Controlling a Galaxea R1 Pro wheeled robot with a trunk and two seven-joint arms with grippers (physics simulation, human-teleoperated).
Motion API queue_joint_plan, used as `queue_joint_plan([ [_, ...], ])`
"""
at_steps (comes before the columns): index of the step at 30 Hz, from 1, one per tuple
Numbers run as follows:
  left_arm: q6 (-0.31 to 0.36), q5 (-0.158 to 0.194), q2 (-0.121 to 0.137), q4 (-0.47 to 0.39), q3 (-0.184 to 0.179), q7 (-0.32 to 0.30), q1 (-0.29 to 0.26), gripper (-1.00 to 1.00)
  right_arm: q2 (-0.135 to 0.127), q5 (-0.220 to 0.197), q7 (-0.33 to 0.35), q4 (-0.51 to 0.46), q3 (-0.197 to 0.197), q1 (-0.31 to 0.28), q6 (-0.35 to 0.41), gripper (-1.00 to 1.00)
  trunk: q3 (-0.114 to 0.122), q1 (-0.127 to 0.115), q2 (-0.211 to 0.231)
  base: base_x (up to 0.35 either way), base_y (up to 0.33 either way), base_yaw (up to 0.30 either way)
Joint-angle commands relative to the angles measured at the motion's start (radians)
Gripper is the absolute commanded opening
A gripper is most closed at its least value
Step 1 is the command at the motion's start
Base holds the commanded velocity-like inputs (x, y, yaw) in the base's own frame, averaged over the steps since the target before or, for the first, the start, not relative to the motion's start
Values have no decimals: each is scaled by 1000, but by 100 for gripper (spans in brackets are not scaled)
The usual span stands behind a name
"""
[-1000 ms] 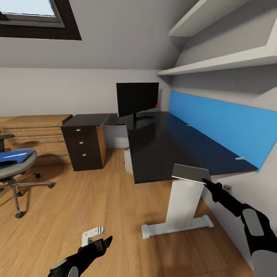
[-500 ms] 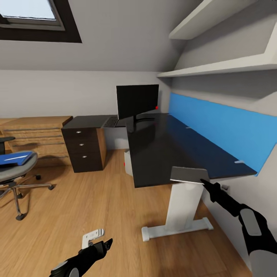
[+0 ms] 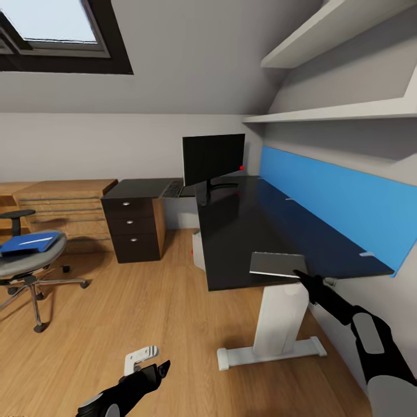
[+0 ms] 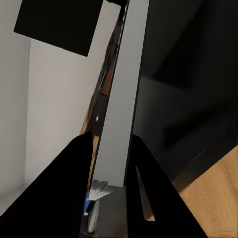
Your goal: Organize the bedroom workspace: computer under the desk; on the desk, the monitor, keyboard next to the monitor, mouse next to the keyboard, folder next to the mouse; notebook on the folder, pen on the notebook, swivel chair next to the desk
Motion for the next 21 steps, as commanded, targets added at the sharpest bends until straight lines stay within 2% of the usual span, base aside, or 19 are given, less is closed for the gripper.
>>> queue_joint_plan([
  [1,6,5,-1,-1,2,-1,0,100,1,0,2,0,1,-1,6,-100,4,-4,7,0,0,131],
  [7,6,4,-1,14,0,-1,0,100,8,1,2,-4,32,-1,5,-100,32,-27,49,0,0,132],
  [14,6,2,-1,52,-2,-1,0,100,19,2,2,-6,70,-1,4,-100,42,-27,49,0,0,133],
  [17,5,3,-1,57,-2,-3,0,100,32,20,2,-8,102,-1,2,-100,46,-27,49,0,0,133],
  [21,3,3,0,58,-2,-3,0,100,36,31,2,-8,114,-1,3,-100,52,-27,49,50,50,136],
])
